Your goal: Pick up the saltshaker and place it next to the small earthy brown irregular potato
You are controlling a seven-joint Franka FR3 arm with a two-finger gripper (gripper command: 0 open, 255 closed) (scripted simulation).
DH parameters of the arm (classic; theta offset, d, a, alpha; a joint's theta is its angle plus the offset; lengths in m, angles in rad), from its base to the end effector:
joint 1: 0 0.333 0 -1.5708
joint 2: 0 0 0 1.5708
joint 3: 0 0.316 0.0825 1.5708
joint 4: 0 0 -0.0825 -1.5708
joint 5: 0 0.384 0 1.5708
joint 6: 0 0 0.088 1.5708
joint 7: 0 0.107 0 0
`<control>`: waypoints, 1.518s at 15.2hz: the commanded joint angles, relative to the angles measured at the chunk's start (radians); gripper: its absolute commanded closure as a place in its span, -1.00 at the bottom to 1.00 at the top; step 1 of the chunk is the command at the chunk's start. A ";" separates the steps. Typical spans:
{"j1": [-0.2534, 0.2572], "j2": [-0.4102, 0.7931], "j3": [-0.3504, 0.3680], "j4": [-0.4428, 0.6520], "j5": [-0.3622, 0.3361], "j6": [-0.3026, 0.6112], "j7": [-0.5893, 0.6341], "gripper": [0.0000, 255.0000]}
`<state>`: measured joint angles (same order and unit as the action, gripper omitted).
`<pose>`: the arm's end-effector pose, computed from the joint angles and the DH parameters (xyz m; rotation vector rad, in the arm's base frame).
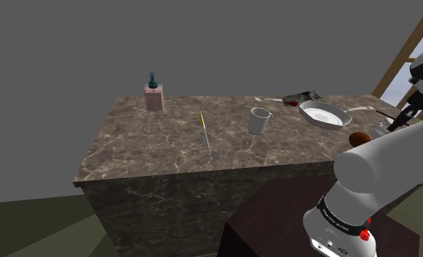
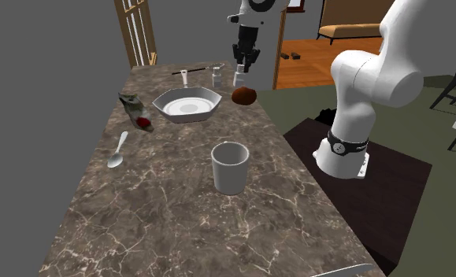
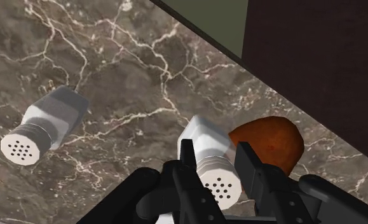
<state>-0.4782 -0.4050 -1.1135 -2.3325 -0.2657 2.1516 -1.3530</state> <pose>-0.0324 -0.4794 0.4051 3.1164 -0.0978 0.2199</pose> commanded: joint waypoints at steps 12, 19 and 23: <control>0.052 0.054 -0.079 -0.048 0.027 0.098 -0.033 1.00; 0.052 0.053 -0.079 -0.048 0.027 0.098 -0.033 -1.00; -0.029 -0.028 0.030 0.022 -0.014 -0.047 0.004 -1.00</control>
<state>-0.4930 -0.4181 -1.1027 -2.3253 -0.2732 2.1347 -1.3544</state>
